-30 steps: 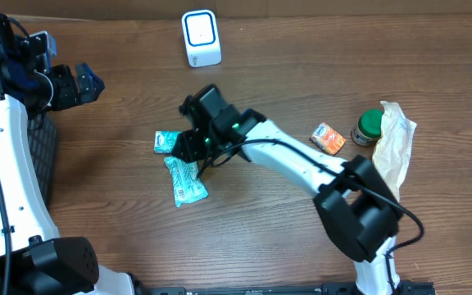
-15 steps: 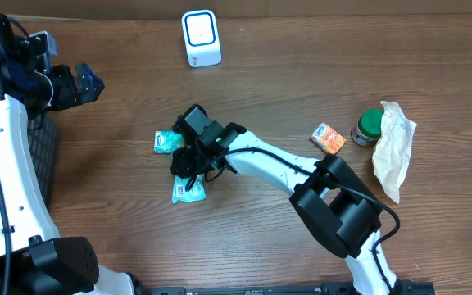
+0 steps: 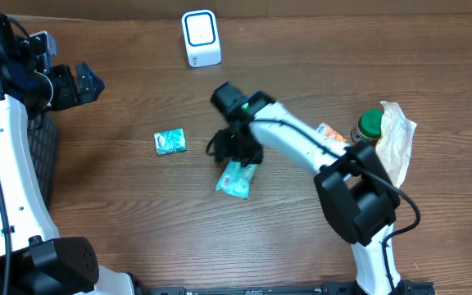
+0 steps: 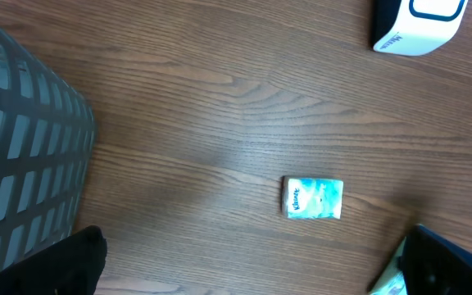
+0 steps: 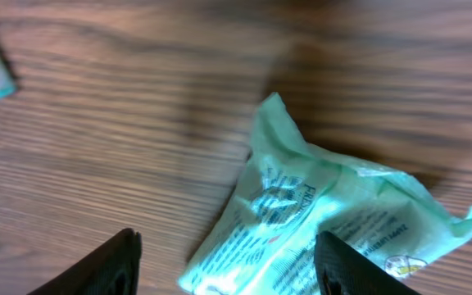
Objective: Scan the item barcode
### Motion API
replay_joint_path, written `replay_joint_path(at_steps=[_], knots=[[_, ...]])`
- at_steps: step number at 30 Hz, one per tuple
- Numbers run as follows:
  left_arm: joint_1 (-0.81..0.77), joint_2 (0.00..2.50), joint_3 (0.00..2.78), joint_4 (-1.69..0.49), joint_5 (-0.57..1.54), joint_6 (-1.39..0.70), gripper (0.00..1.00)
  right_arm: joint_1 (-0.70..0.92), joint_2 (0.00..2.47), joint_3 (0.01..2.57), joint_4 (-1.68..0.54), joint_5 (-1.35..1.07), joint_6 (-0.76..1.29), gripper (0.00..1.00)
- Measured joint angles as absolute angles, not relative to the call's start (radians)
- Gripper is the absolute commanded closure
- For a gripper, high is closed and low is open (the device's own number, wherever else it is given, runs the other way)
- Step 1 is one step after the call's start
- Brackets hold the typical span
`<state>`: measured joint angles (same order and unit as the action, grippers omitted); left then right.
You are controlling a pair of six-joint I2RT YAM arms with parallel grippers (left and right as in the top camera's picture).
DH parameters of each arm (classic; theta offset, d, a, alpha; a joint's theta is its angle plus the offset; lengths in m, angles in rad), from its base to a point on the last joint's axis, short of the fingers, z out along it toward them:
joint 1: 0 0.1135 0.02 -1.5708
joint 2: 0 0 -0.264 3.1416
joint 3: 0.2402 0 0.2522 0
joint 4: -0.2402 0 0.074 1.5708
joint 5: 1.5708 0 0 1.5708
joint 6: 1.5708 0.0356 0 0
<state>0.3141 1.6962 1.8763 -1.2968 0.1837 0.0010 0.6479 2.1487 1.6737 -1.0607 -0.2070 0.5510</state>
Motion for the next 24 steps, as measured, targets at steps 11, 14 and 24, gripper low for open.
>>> replay_joint_path(at_steps=[11, 14, 24], knots=[[0.314, 1.696, 1.876, -1.297, 0.184, 0.001, 0.0, 0.488, 2.152, 1.844, -1.18, -0.213, 0.047, 0.25], [0.314, 1.696, 1.876, -1.297, 0.184, 0.001, 0.01, 0.429, 2.152, 1.829, -1.182, -0.249, -0.095, 0.26], [0.314, 1.696, 1.876, -1.297, 0.184, 0.001, 0.0, 0.383, 2.157, 1.687, -1.143, -0.413, -0.37, 0.34]])
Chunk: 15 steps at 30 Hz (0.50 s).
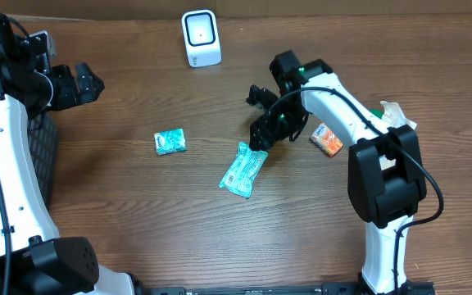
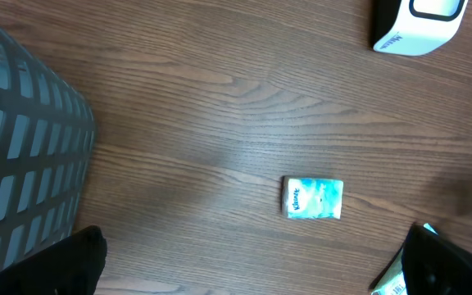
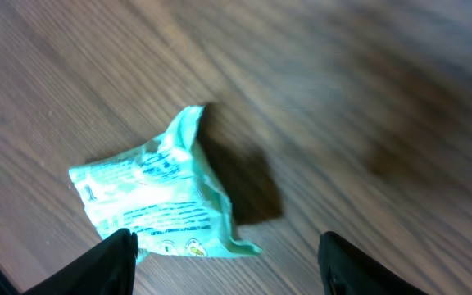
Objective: Scan the item barcode
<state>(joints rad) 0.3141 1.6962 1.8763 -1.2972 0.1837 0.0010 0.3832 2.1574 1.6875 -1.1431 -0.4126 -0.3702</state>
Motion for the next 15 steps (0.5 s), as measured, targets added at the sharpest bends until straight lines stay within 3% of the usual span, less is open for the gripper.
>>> replay_joint_path(at_steps=[4, 8, 11, 13, 15], knots=[[0.314, 1.696, 1.876, -1.297, 0.184, 0.001, 0.01, 0.404, 2.159, 1.635, -1.104, -0.432, -0.397, 0.37], [0.314, 1.696, 1.876, -1.297, 0.184, 0.001, 0.01, 0.422, 2.162, 1.591, -1.081, -0.442, -0.412, 0.51], [0.314, 1.696, 1.876, -1.297, 0.184, 0.001, 0.0, 0.423, 2.165, 1.573, -1.077, -0.446, -0.414, 0.52], [0.314, 1.696, 1.876, -1.297, 0.184, 0.001, 0.0, 0.423, 2.165, 1.567, -1.076, -0.445, -0.418, 0.59], [0.314, 1.696, 1.876, -1.297, 0.184, 0.001, 0.01, 0.423, 2.166, 1.567, -1.072, -0.445, -0.42, 0.74]])
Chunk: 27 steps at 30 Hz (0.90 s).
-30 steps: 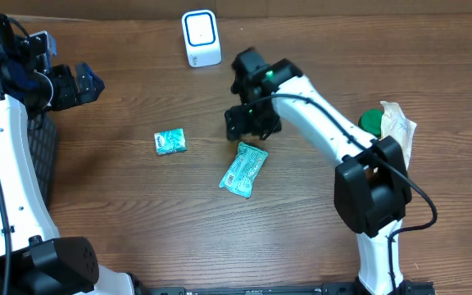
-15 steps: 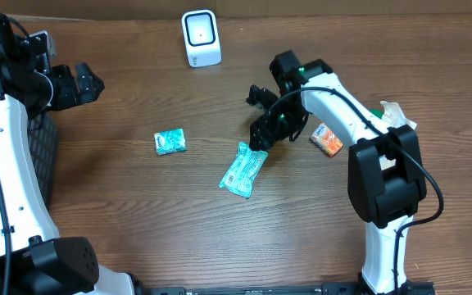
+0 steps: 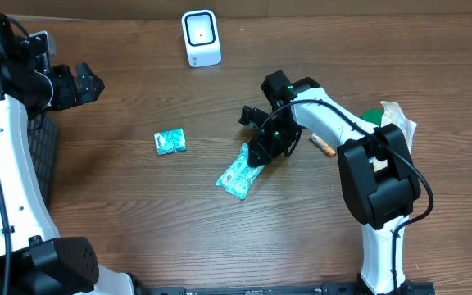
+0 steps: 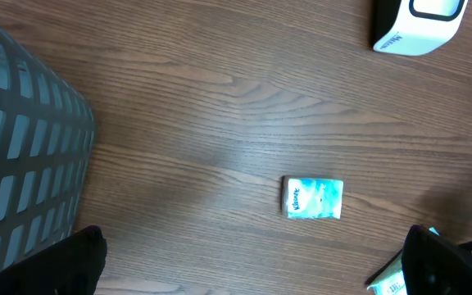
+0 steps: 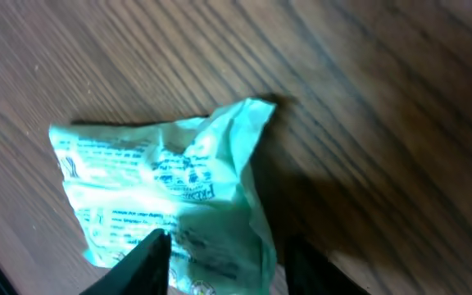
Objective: Scan the item barcode
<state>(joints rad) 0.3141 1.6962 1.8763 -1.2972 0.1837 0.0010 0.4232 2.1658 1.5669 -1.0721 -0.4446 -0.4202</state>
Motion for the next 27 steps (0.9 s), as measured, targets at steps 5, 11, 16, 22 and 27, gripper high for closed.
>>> replay_joint_path(at_steps=[5, 11, 16, 22, 27], knots=[[0.314, 1.696, 1.876, -1.297, 0.184, 0.001, 0.01, 0.423, 2.166, 1.567, -1.071, -0.454, -0.35, 0.96], [0.314, 1.696, 1.876, -1.297, 0.184, 0.001, 0.01, 0.424, 2.166, 1.567, -1.02, -0.468, -0.088, 0.96], [0.314, 1.696, 1.876, -1.297, 0.184, 0.001, 0.0, 0.423, 2.166, 1.567, -0.916, -0.463, 0.224, 0.96], [0.314, 1.696, 1.876, -1.297, 0.184, 0.001, 0.01, 0.434, 2.166, 1.567, -0.868, -0.412, 0.477, 0.8], [0.314, 1.696, 1.876, -1.297, 0.184, 0.001, 0.0, 0.44, 2.166, 1.566, -0.89, -0.395, 0.476, 0.46]])
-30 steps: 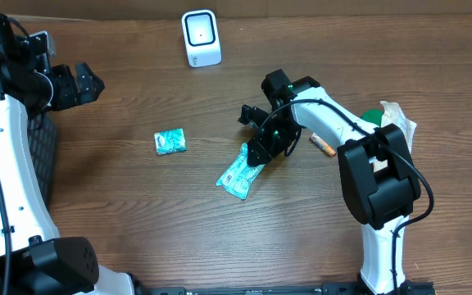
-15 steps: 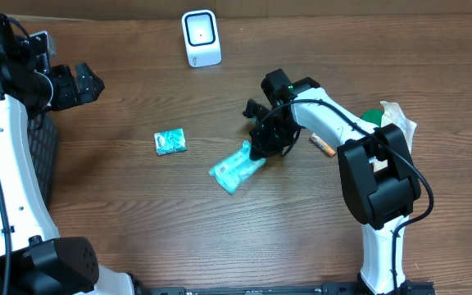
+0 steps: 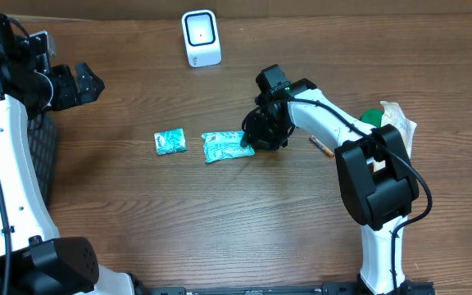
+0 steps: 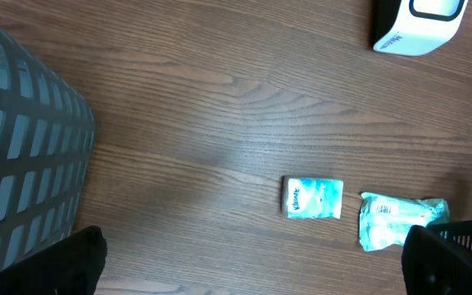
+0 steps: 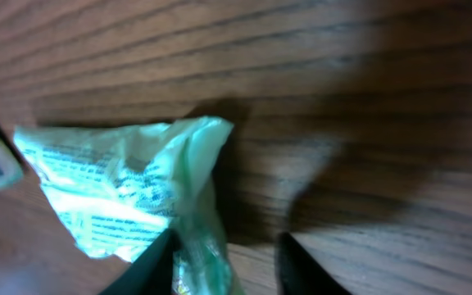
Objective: Scan the item barcode
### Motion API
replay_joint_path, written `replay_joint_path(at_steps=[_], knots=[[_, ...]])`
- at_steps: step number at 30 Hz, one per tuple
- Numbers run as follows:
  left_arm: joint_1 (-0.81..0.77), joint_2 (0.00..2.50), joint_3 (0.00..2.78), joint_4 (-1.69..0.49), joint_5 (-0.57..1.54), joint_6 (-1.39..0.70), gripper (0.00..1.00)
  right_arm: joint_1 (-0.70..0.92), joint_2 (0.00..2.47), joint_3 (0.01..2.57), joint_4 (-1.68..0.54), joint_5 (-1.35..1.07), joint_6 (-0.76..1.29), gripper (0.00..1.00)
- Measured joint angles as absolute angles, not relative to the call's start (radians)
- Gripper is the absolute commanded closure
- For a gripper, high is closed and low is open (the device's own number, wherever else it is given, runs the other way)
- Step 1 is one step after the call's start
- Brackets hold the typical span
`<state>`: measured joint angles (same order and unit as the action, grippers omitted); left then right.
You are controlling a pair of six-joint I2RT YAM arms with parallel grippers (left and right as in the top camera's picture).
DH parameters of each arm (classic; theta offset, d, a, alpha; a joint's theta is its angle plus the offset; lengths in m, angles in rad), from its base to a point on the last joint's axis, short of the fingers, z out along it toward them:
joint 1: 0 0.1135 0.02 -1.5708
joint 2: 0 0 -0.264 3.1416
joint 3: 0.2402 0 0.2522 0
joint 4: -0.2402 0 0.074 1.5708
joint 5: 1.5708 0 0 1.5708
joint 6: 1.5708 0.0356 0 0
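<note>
A crumpled green packet lies lengthwise beside a small teal tissue pack at mid-table. My right gripper is at the packet's right end. In the right wrist view the packet runs down between the fingers, against the left one, and the right gripper is shut on that end. The white scanner stands at the far edge. My left gripper hangs open at the far left with nothing in it. The left wrist view shows the packet and the tissue pack.
A green-capped bottle and a white bag stand at the right, with a thin orange item near them. A dark mesh basket sits at the left edge.
The green packet has turned from slanting to lying level and now sits further left and up, close beside the tissue pack. My right gripper moved left with it. The left arm is unchanged.
My right gripper stood wide open low over the green packet. Then it was away to the packet's upper right, still open. Then it was at the packet's upper end with narrowed jaws. Now it holds that end and the packet lies next to the tissue pack.
</note>
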<state>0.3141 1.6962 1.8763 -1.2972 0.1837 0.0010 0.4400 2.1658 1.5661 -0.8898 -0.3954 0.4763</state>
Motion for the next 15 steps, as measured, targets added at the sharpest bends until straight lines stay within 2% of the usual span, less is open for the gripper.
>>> replay_joint_path(at_steps=[2, 5, 15], knots=[[0.314, 1.696, 1.876, -1.297, 0.184, 0.001, 0.0, 0.439, 2.166, 1.566, -0.894, -0.393, 0.449, 0.38], [0.314, 1.696, 1.876, -1.297, 0.184, 0.001, 0.0, 0.425, 2.166, 1.566, -0.898, -0.403, 0.414, 0.35], [0.314, 1.696, 1.876, -1.297, 0.184, 0.001, 0.0, 0.372, 2.166, 1.542, -0.772, -0.51, 0.25, 0.37]])
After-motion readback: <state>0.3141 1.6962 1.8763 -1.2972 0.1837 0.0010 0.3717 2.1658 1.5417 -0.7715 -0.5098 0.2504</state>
